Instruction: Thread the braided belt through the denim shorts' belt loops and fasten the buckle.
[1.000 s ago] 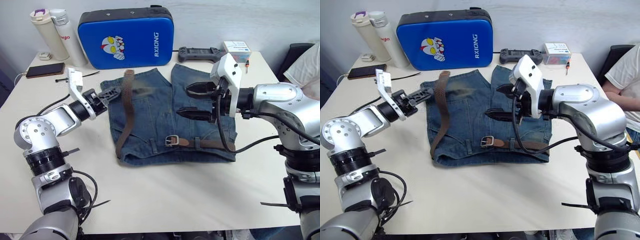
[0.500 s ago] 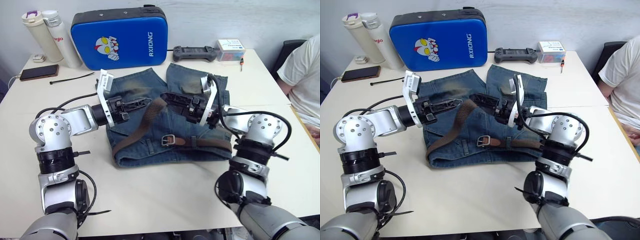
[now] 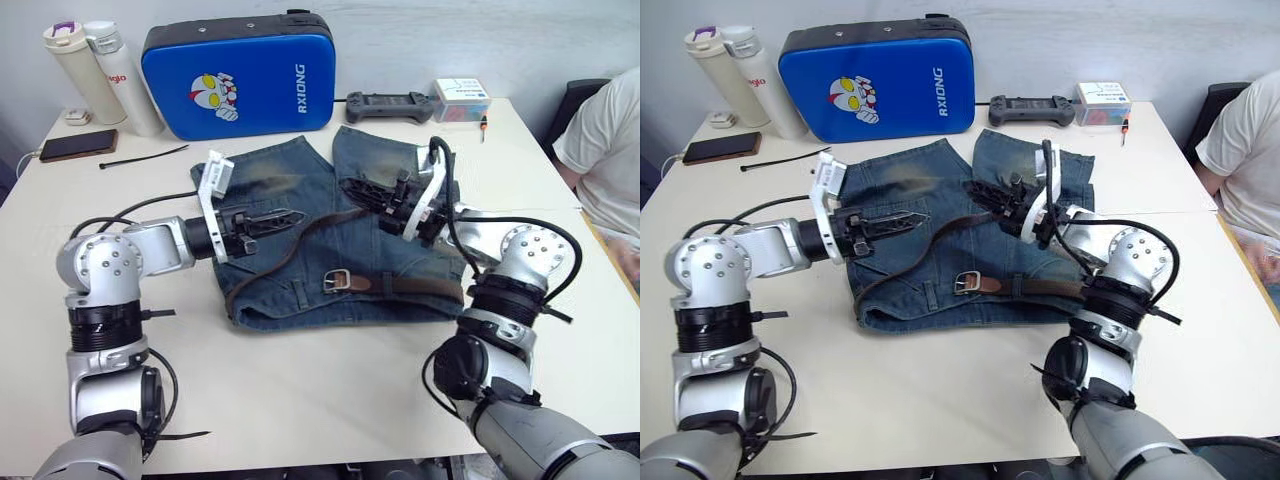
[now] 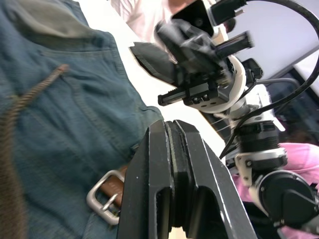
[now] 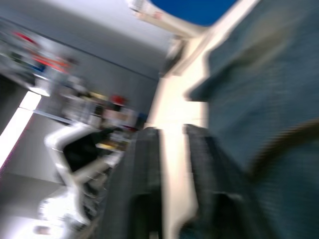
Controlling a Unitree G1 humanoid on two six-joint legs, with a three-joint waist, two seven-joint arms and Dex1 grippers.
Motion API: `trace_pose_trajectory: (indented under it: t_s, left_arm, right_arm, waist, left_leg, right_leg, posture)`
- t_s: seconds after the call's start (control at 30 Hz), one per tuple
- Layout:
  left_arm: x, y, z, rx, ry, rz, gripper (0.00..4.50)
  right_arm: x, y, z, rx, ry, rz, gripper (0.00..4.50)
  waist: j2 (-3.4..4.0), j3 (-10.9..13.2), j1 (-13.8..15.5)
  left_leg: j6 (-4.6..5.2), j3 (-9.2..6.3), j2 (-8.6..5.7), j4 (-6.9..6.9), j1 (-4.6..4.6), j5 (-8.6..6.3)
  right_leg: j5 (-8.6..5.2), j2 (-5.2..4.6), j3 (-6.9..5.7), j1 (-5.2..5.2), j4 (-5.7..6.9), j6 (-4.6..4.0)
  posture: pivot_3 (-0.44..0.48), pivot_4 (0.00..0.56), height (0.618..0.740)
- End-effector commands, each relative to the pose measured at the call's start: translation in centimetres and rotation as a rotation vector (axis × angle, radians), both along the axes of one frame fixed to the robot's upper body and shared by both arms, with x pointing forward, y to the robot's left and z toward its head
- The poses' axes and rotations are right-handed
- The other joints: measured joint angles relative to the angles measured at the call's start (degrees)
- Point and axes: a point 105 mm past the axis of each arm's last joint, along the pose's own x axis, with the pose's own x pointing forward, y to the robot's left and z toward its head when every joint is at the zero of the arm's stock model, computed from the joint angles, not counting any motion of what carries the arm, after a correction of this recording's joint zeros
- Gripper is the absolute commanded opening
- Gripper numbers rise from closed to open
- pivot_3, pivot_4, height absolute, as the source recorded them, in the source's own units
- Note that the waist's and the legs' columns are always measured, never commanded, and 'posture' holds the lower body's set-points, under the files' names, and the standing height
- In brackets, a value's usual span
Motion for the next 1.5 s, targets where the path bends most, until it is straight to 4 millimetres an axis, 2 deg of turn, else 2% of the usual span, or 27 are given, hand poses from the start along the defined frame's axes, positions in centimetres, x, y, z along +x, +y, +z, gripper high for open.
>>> trace_pose_trajectory:
  t_s: [0.03, 0.1, 0.17, 0.23, 0.33, 0.47, 0.67, 0.77, 0.9, 1.0, 1.03, 1.1, 1.17, 1.33, 1.5]
  left_arm:
    - [-0.2, 1.2, 1.1, 0.087, -0.142, 0.039, 0.00]
    - [-0.1, 1.9, 1.4, 0.166, -0.253, 0.069, 0.00]
    - [-0.3, 2.3, 1.5, 0.227, -0.362, 0.084, 0.00]
    - [-0.5, 2.6, 1.2, 0.271, -0.419, 0.085, 0.00]
    - [-0.1, 3.3, 0.7, 0.281, -0.405, 0.115, 0.00]
    - [0.3, 4.0, -0.8, 0.331, -0.369, 0.160, 0.00]
    - [-0.1, 5.0, -1.8, 0.380, -0.360, 0.201, 0.00]
    - [-0.3, 5.2, -1.8, 0.377, -0.340, 0.208, 0.00]
    - [-0.2, 4.9, -1.2, 0.332, -0.308, 0.211, 0.00]
    - [0.1, 3.5, 0.2, 0.315, -0.356, 0.178, 0.00]
    - [0.3, 3.1, 0.6, 0.323, -0.374, 0.177, 0.00]
    - [1.2, 2.1, 1.3, 0.367, -0.421, 0.177, 0.00]
    - [2.0, 0.9, 1.6, 0.410, -0.448, 0.170, 0.00]
    - [2.7, -2.1, 1.9, 0.450, -0.488, 0.111, 0.00]
    - [3.4, -1.7, 2.0, 0.456, -0.473, 0.132, 0.00]
  right_arm:
    - [-0.5, 0.4, 1.6, -0.254, -0.301, 0.003, 0.78]
    - [-0.2, 0.3, 0.5, -0.499, -0.436, 0.027, 1.41]
    - [0.7, 0.2, -0.2, -0.646, -0.521, 0.061, 2.07]
    - [1.7, 0.1, -0.5, -0.732, -0.581, 0.080, 3.04]
    - [4.2, 0.0, -1.6, -0.876, -0.636, 0.116, 4.46]
    - [7.0, 0.5, -3.2, -1.056, -0.711, 0.155, 4.46]
    - [8.7, 0.6, -5.3, -1.258, -0.754, 0.199, 4.46]
    - [8.9, 0.7, -4.9, -1.255, -0.783, 0.183, 3.61]
    - [8.9, 0.6, -3.6, -1.240, -0.847, 0.167, 1.82]
    - [8.4, 0.5, -2.1, -1.226, -0.926, 0.181, 0.34]
    - [8.2, 0.5, -1.6, -1.219, -0.947, 0.187, 0.05]
    - [7.0, 1.1, 0.1, -1.149, -0.977, 0.189, 0.05]
    - [5.5, 1.2, 1.0, -1.127, -0.991, 0.206, 0.05]
    - [2.8, 1.2, 1.6, -1.118, -0.968, 0.190, 0.05]
    - [2.4, 0.4, 0.6, -1.132, -0.914, 0.173, 0.05]
  waist:
    - [0.00, 0.00, 0.01]
    - [0.01, 0.01, -0.06]
    - [0.01, 0.01, -0.13]
    - [0.03, 0.03, -0.43]
    - [0.04, 0.03, -0.37]
    - [0.04, 0.04, -0.36]
    - [0.05, 0.04, -1.10]
    - [0.05, 0.04, -1.03]
    - [0.06, 0.05, -1.09]
    - [0.06, 0.05, -1.07]
    - [0.07, 0.06, -0.97]
    - [0.07, 0.06, -0.80]
    - [0.07, 0.05, -0.32]
    - [0.09, 0.06, 0.34]
    - [0.11, 0.07, 0.24]
  left_leg:
    - [0.00, 0.00, 0.00, 0.00, 0.00, 0.00]
    - [0.01, 0.05, 0.00, -0.03, 0.00, -0.01]
    - [0.01, 0.08, 0.02, -0.04, 0.01, -0.01]
    - [0.01, 0.12, 0.06, -0.05, 0.05, -0.01]
    - [0.01, 0.15, 0.06, -0.03, 0.05, 0.00]
    - [0.06, 0.12, 0.06, -0.06, 0.04, -0.01]
    - [0.08, 0.09, 0.07, -0.06, 0.00, -0.02]
    - [0.07, 0.01, 0.06, -0.03, -0.01, -0.02]
    - [0.06, 0.00, 0.06, 0.00, -0.01, -0.01]
    - [0.05, -0.02, 0.06, -0.01, 0.00, -0.01]
    - [0.05, -0.02, 0.06, 0.00, 0.00, -0.01]
    - [0.05, -0.02, 0.06, 0.02, -0.02, -0.01]
    - [0.04, -0.07, 0.05, 0.03, -0.02, -0.02]
    - [0.02, -0.08, 0.06, 0.04, -0.01, -0.02]
    - [0.01, -0.03, 0.06, 0.05, 0.00, -0.01]
  right_leg:
    - [0.00, 0.02, 0.00, 0.00, -0.02, 0.00]
    - [0.00, 0.04, 0.03, 0.00, -0.06, 0.00]
    - [0.00, 0.06, 0.05, 0.01, -0.11, 0.00]
    - [0.00, 0.10, 0.07, 0.05, -0.27, 0.00]
    - [0.00, 0.08, 0.09, 0.04, -0.39, 0.00]
    - [0.00, 0.05, 0.07, 0.05, -0.34, 0.00]
    - [0.00, 0.03, 0.02, 0.06, -0.34, 0.00]
    - [0.00, 0.01, -0.03, 0.10, -0.34, 0.00]
    - [0.00, 0.01, -0.04, 0.12, -0.32, 0.00]
    - [0.00, 0.02, -0.05, 0.12, -0.31, 0.00]
    - [0.00, 0.02, -0.06, 0.12, -0.31, 0.00]
    - [0.00, 0.01, -0.06, 0.13, -0.32, 0.00]
    - [0.00, 0.02, -0.10, 0.17, -0.32, 0.00]
    - [0.00, 0.05, -0.08, 0.13, -0.25, 0.00]
    - [0.00, 0.06, -0.02, 0.08, -0.20, 0.00]
  posture:
    - [0.000, 0.150, 0.740]
    - [0.000, 0.150, 0.740]
    - [0.000, 0.150, 0.740]
    - [0.000, 0.150, 0.740]
    - [0.000, 0.150, 0.740]
    - [0.000, 0.150, 0.740]
    - [0.000, 0.150, 0.740]
    - [0.000, 0.150, 0.740]
    - [0.000, 0.150, 0.740]
    - [0.000, 0.150, 0.740]
    - [0.000, 0.150, 0.740]
    - [0.000, 0.150, 0.740]
    - [0.000, 0.150, 0.740]
    - [0.000, 0.150, 0.740]
    - [0.000, 0.150, 0.740]
